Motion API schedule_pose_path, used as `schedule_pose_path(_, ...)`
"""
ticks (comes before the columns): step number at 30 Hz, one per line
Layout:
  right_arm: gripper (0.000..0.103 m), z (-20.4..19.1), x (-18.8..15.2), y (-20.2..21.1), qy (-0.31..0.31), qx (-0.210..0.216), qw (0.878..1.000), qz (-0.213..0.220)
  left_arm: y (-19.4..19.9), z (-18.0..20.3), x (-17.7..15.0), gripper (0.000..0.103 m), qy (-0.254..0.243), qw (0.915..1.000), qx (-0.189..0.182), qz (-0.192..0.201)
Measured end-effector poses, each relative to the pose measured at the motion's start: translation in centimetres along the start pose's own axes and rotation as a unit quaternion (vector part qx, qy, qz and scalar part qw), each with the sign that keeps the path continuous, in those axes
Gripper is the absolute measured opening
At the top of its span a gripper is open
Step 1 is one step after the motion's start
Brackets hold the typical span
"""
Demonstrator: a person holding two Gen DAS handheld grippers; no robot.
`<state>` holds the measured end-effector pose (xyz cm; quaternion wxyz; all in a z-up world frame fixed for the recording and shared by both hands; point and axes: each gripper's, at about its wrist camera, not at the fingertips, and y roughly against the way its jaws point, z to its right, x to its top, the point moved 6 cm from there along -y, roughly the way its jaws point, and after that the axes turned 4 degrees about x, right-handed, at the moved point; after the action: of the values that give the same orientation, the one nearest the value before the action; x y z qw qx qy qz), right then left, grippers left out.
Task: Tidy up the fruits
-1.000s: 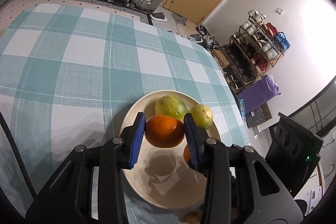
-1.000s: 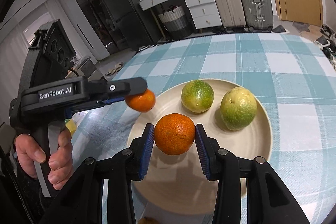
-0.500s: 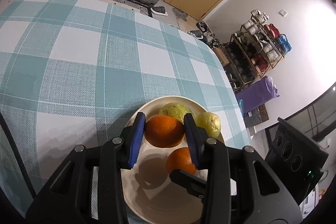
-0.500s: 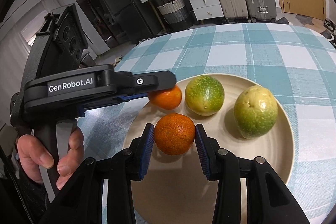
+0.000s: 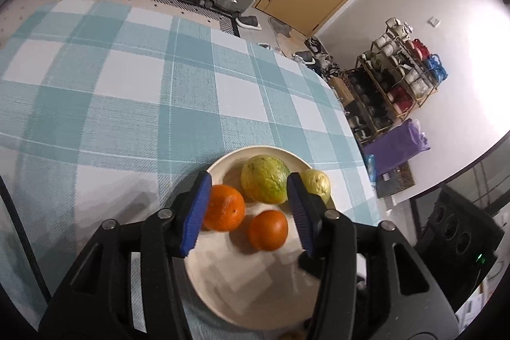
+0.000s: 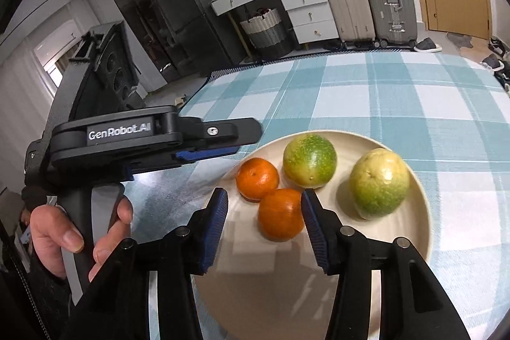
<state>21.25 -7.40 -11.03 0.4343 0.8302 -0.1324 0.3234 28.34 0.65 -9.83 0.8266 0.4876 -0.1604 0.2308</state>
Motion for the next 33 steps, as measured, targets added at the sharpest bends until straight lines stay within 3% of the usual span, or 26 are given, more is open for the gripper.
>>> schedule_pose_path(5,0.052,0.3,-0.5,2.8,-0.008,-0.011,1.000,0.019,2.5,0.8,-1.8,0.064,-0.031,0.9982,0.051,0.011)
schedule_pose_path(12,0.059,0.3,-1.8,6.6,-0.015,-0.023,0.999,0.042,6.5,2.2,-4.0,0.074,-0.062,0.9919,0.101,0.046)
schedule_pose_path(25,0.081,-1.6,-3.4,11.7,0.003,-0.019,0.995,0.096,11.3,4.8,-7.6,0.081,-0.092,0.9818,0.145,0.081)
schedule_pose_path(33,0.086,-2.4,-4.6,13.7,0.009,-0.019,0.993,0.112,13.5,5.4,-10.2,0.083,-0.108,0.9764,0.157,0.101)
